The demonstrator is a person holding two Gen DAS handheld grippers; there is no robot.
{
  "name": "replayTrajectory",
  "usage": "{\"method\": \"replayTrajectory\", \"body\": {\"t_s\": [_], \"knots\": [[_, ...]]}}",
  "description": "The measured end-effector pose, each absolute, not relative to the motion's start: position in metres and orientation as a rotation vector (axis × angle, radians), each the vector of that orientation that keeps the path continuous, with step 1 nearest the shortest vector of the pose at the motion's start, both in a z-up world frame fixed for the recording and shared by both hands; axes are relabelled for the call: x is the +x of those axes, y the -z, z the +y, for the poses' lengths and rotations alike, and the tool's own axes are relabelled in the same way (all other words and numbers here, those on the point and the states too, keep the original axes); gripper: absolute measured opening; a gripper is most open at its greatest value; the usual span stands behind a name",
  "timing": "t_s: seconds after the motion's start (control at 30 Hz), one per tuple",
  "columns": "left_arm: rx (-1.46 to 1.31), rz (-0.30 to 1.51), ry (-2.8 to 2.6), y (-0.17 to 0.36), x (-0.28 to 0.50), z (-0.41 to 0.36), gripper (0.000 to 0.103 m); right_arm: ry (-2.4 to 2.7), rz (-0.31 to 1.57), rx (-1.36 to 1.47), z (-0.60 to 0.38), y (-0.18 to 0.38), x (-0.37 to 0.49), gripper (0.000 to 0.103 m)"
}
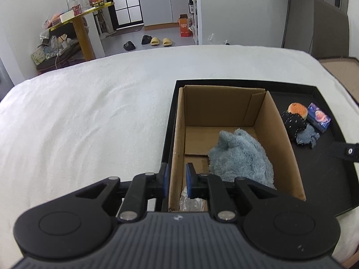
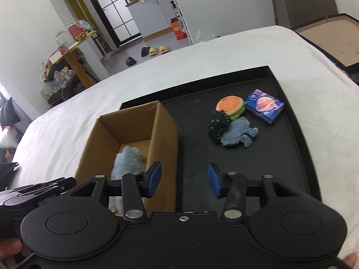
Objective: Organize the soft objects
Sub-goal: 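Drop the white plush into the box and open the right gripper, then reach the right gripper to the blue denim plush and grasp it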
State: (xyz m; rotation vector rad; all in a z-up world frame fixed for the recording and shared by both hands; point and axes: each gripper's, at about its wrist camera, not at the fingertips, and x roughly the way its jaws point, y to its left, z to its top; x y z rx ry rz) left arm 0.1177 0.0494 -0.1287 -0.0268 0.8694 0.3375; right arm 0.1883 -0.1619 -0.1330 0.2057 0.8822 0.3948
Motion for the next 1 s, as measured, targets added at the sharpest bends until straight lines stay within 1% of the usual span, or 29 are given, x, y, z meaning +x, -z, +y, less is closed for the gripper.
{"method": "replayTrajectory", "body": {"t_s": [0.17,0.2,0.3,0.33,0.37,0.43,0.47,0.53,0.67,0.73,0.8,1.0], "knots": [[0.006,0.885,-0.358,0.129,0.122,0.045,0.015,-0.379,0.881,0.218,-0.167,0.140,0.196,0.047],[0.012,0.891,-0.365,0.130,0.123,0.044,0.016,-0.372,0.882,0.224,-0.169,0.143,0.197,0.049],[0.026,0.899,-0.392,0.130,0.126,0.042,0.028,-0.344,0.889,0.234,-0.171,0.151,0.202,0.052],[0.029,0.899,-0.398,0.129,0.128,0.041,0.033,-0.336,0.885,0.231,-0.171,0.154,0.203,0.053],[0.031,0.898,-0.401,0.128,0.129,0.041,0.035,-0.324,0.879,0.230,-0.171,0.156,0.204,0.055],[0.035,0.894,-0.407,0.128,0.132,0.039,0.044,-0.305,0.855,0.221,-0.171,0.159,0.206,0.063],[0.046,0.890,-0.415,0.127,0.133,0.038,0.047,-0.296,0.843,0.211,-0.171,0.161,0.207,0.064],[0.071,0.893,-0.447,0.128,0.137,0.036,0.055,-0.287,0.832,0.203,-0.170,0.164,0.211,0.066],[0.087,0.909,-0.465,0.129,0.146,0.034,0.061,-0.266,0.804,0.175,-0.166,0.171,0.218,0.066],[0.108,0.908,-0.475,0.129,0.151,0.032,0.066,-0.246,0.789,0.166,-0.163,0.176,0.222,0.069],[0.130,0.905,-0.489,0.129,0.154,0.031,0.069,-0.234,0.784,0.164,-0.161,0.182,0.227,0.069],[0.141,0.931,-0.518,0.136,0.159,0.033,0.069,-0.196,0.755,0.141,-0.154,0.198,0.243,0.069]]}}
